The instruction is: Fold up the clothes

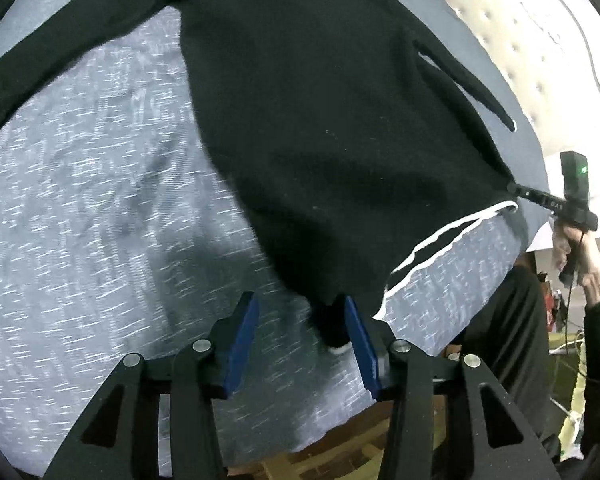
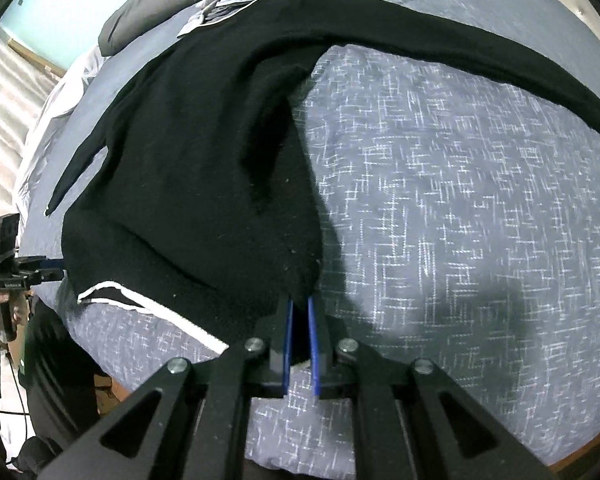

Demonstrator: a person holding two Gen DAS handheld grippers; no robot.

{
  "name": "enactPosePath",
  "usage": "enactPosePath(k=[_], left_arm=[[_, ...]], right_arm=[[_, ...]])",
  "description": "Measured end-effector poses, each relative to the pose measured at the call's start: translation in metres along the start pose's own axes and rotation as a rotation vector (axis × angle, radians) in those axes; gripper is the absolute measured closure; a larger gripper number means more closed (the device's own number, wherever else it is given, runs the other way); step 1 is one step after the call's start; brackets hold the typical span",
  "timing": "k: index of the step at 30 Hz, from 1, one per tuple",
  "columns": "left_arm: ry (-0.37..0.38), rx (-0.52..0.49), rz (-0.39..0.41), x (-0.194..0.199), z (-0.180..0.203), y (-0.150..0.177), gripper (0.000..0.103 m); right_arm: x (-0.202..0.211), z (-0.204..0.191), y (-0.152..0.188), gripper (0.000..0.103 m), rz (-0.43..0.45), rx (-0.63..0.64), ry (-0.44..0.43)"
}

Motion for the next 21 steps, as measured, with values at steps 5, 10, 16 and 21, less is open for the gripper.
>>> enactPosePath(k=[5, 10, 16, 21], left_arm=[[0.03, 0.02, 0.005, -0.015, 0.006, -0.003, 0.052], [0.024, -0.006, 0.025, -0.004, 0.014, -0.006, 0.089], [0.008, -0.05, 0.055, 0.02, 0.023, -0.008, 0.097], [-0.008, -0.08, 0.101, 0.069, 0.026, -0.006, 0.097]], right_arm=[[0.003, 0.003, 0.0, 0.097, 0.003, -0.005, -0.004], [0.006, -0.001, 0.0, 0.097, 0.009, -0.001, -0.007], [0.027, -0.014, -0.004, 0.097, 0.047, 0.023, -0.033], [0.052, -0.018, -0.002, 0.1, 0.06, 0.032, -0.042]])
Point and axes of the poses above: each gripper's, at about its wrist camera, not at the fingertips, and x roughly against the way its jaws point, z to its right, y to its underside, the point moved 9 cm from there along -x, roughly the way its jaws point, and after that the axes turned 4 degrees about y, right-handed, at the moved point
